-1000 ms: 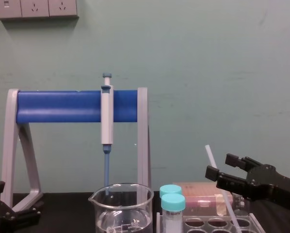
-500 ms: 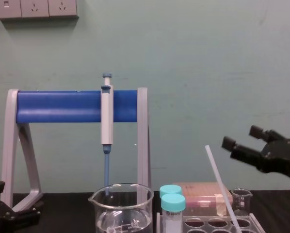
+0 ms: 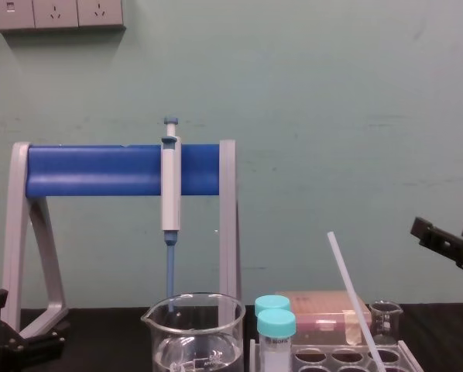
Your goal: Pick up the stirring rod with one hand, then place it down.
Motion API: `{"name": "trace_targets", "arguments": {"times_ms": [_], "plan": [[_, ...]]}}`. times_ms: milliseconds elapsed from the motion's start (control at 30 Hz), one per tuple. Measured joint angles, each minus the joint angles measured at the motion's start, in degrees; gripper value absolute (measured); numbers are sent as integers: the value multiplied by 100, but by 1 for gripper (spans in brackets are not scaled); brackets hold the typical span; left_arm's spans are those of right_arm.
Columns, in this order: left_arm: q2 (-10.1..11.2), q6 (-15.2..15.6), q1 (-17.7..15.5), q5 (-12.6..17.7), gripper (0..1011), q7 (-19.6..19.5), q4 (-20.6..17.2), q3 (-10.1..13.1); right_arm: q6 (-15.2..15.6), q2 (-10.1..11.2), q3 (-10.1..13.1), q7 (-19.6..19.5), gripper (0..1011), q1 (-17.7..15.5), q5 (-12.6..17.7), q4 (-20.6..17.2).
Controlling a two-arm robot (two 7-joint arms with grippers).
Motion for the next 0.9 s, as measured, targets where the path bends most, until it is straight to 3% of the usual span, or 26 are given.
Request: {"name": "trace_targets", "arguments": {"times_ms": [367,900], "plan": [[0,0,0,0,1000,0,0,0,663,-42,41,-288,1003,-36,-11,-50],[0,0,0,0,1000,0,0,0,583,-35,39,-276,1003,-33,-17,-48]]}}
